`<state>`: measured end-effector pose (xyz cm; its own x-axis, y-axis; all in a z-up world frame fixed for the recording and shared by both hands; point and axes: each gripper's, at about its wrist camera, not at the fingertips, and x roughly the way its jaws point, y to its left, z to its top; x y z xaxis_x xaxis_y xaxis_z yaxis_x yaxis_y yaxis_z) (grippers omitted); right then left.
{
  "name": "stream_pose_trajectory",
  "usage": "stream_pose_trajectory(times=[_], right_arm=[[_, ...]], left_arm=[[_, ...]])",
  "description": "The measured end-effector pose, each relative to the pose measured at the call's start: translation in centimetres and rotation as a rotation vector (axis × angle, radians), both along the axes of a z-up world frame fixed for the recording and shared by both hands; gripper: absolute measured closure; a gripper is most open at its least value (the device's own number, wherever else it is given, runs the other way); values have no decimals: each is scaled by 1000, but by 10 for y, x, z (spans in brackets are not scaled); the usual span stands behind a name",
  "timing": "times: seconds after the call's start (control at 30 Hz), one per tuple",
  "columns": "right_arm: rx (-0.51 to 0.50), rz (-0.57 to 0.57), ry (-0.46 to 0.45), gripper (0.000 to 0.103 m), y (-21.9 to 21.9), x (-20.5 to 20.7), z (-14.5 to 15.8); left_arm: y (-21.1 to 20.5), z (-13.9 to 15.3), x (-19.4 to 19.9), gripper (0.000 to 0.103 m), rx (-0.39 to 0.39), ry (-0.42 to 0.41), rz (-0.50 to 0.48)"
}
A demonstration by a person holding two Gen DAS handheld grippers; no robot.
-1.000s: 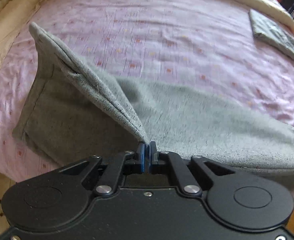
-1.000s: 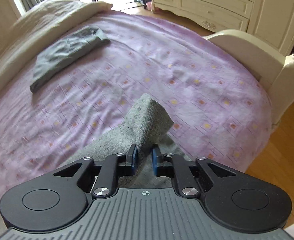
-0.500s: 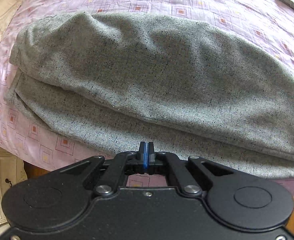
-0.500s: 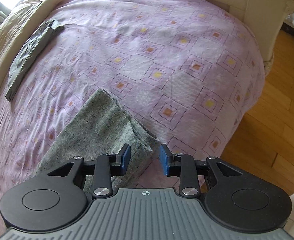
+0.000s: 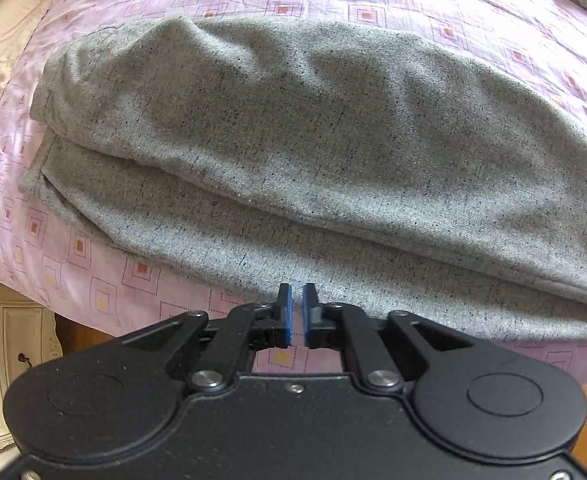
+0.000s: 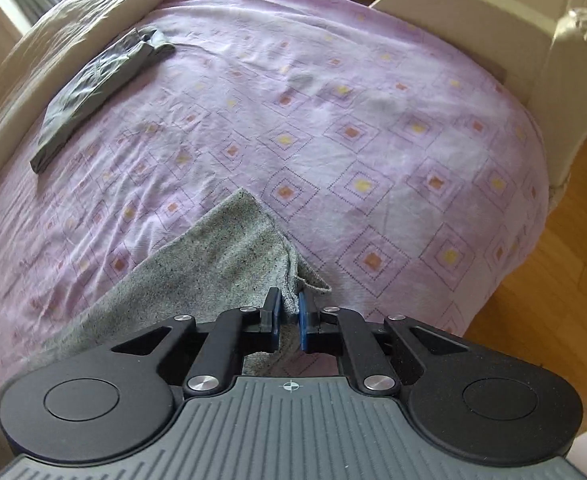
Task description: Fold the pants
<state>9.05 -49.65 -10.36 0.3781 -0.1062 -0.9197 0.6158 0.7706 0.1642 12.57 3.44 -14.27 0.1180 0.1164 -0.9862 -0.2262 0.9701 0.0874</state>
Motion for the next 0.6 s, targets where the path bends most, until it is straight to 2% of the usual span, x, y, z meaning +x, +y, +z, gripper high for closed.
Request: stream_pose_trajectory(times=[0.17,0.2,0.23,0.27,0.33,0.47,0.6], right_arm=[[16,-15,93,92,-6,2,-24],[3,-26,84,90,-4,1,-21],[-20,-40,68,86,-1,-2,-15],[-50,-44,54,86,1,-3,-8],[-100,-26,14,86,9,-3,6],[-100,86,-77,84,33,5,30],[-22,221,-123,79,74,14,40]], left_arm=[[22,9,-5,87,-25,-17,46],[28,12,-6,87,-26,-26,60],[33,14,-6,82,-24,-33,73],[38,17,-6,69,-12,-41,87],[48,23,-6,60,12,-62,105],[70,27,-2,58,41,-81,123],[94,24,7,55,51,-81,140]])
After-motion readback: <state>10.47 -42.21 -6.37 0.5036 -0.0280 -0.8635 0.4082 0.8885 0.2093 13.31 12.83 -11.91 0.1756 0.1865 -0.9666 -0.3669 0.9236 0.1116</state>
